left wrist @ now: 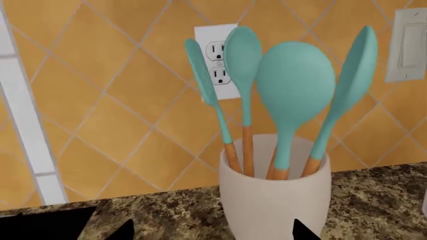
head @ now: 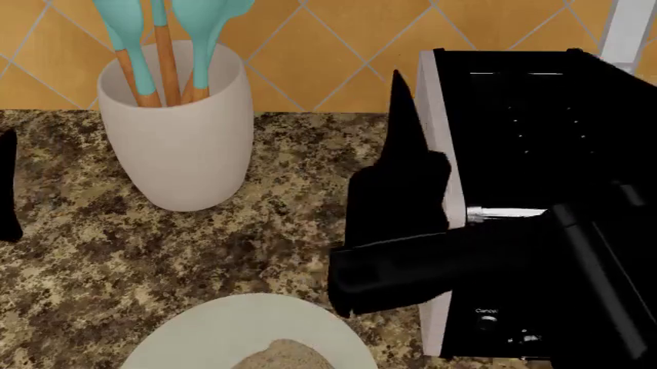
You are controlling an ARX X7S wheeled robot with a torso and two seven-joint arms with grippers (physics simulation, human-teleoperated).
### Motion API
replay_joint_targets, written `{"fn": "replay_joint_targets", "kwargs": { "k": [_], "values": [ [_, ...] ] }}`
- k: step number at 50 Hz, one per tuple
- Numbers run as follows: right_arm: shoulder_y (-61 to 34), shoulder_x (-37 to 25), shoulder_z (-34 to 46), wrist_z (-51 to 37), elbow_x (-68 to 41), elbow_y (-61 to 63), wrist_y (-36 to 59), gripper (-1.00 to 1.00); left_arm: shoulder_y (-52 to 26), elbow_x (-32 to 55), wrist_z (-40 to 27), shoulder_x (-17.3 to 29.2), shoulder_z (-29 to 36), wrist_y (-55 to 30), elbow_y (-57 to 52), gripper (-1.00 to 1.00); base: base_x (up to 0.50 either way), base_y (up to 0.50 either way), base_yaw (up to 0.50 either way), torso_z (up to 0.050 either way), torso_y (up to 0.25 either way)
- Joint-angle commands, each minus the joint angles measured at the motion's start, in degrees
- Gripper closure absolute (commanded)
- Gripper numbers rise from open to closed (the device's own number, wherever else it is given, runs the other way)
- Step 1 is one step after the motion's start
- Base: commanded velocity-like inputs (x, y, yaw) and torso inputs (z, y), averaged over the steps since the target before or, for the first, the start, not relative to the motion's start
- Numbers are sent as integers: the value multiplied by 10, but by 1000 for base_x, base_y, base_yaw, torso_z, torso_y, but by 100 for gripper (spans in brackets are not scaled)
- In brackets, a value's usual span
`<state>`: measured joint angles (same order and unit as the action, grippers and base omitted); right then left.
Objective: Place the toasted item on a plate.
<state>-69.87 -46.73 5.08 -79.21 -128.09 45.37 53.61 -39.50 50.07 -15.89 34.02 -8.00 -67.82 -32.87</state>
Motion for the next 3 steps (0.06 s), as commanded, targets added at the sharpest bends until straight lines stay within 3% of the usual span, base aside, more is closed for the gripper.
{"fn": "replay_joint_targets", "kwargs": {
  "k": [1, 3],
  "values": [
    [9, -80, -59, 27, -11, -27, 19, -100, 54, 67, -10, 43, -88, -41, -78, -100, 0, 0, 0, 0, 0],
    [22, -94, -78, 35, -10, -31, 24, -100, 60, 85, -15, 50, -109, -52, -90, -100, 0, 0, 0, 0, 0]
  ]
}}
